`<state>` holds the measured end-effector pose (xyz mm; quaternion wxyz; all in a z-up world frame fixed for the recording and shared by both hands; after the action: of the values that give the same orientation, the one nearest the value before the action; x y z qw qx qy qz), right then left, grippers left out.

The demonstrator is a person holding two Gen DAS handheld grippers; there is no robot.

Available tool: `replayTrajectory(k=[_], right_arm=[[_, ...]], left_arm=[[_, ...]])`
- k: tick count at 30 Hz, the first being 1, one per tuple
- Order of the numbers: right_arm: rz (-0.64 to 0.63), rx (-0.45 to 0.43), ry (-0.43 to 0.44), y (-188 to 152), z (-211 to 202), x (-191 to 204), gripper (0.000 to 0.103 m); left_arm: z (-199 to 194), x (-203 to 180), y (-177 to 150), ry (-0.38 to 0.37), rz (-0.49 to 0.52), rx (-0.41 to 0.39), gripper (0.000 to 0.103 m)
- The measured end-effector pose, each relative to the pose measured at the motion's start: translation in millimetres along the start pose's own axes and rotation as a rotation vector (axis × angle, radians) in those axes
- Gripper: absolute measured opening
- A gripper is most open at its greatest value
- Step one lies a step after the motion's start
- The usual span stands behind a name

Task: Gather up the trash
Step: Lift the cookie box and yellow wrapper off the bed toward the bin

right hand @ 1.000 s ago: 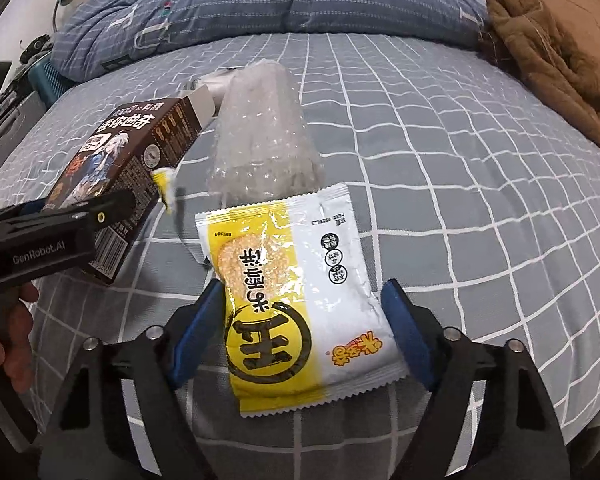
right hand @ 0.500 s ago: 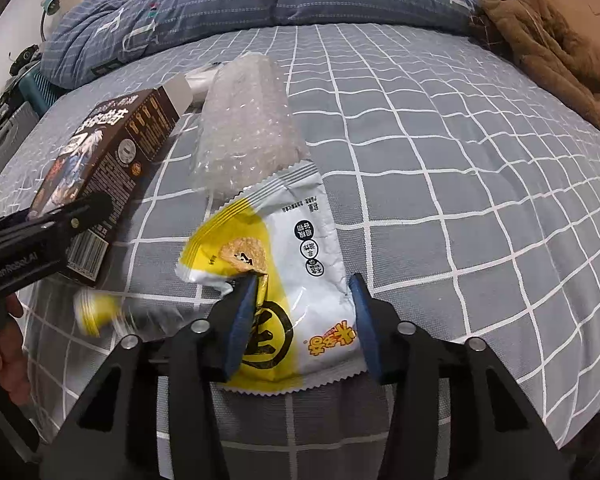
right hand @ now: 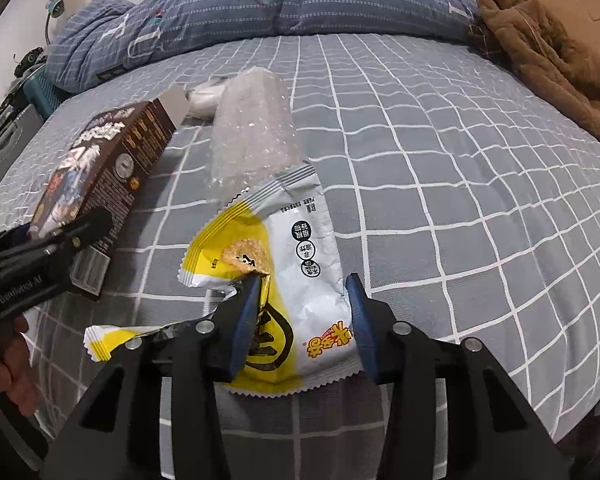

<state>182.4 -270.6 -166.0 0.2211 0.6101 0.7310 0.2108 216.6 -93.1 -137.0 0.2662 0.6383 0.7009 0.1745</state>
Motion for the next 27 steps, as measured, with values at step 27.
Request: replayTrajectory(k=[27], right_arm=[[-0.005, -0.08, -0.004, -13, -48, 15, 0.041]], left_arm=[[-52, 16, -33, -0.004, -0.013, -0.041, 0.089]])
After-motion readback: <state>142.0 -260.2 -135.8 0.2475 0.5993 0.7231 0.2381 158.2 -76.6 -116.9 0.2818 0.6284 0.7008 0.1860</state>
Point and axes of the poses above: each gripper's, at about its wrist camera, not at the fingertips, and z roughly the way its jaws point, x to its left, y to its top, the point moved 5 cm from there along z, roughly the way its jaws point, and after that the axes turned 12 degrees about -z, right-handed, at the moved point
